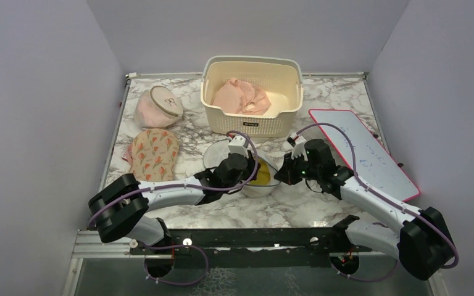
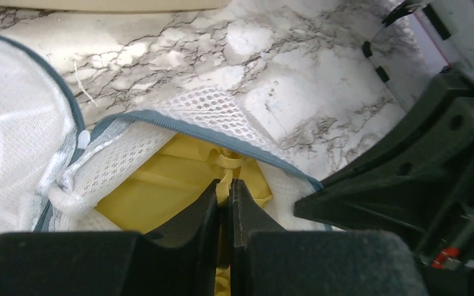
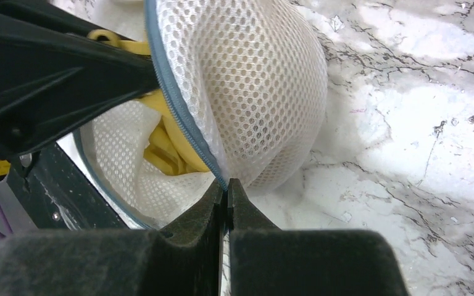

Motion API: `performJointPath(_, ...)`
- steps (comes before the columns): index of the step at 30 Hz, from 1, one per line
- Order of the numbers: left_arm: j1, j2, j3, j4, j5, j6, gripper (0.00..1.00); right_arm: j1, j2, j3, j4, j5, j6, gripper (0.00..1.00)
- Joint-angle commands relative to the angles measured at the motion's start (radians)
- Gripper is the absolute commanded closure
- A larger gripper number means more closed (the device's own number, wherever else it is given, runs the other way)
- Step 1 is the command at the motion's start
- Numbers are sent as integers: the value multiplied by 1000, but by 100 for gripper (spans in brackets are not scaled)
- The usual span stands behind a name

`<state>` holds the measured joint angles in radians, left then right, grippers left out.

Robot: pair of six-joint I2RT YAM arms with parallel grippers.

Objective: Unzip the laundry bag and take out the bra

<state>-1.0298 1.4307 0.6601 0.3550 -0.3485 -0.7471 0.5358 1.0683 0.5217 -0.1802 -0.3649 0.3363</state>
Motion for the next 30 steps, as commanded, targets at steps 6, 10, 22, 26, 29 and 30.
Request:
performJointPath(6, -4, -191, -2, 42, 84, 96, 100, 4, -19, 24, -8, 47, 10, 99)
performJointPath(10, -4, -255, -3, 41, 94, 137, 100, 4, -27, 25, -12, 73, 14, 99)
performJointPath(22, -4, -339, 1, 35, 271, 280, 100, 4, -77, 16, -21, 120, 27, 99)
performJointPath(26, -4, -359, 28, 72, 374, 308, 100, 3, -77, 17, -22, 113, 28, 99)
performJointPath(29, -4, -387, 54, 97, 428, 317, 100, 3, -85, 13, -20, 112, 26, 99)
performJointPath(30, -4, -400, 57, 111, 432, 316, 100, 4, -86, 12, -17, 112, 26, 99)
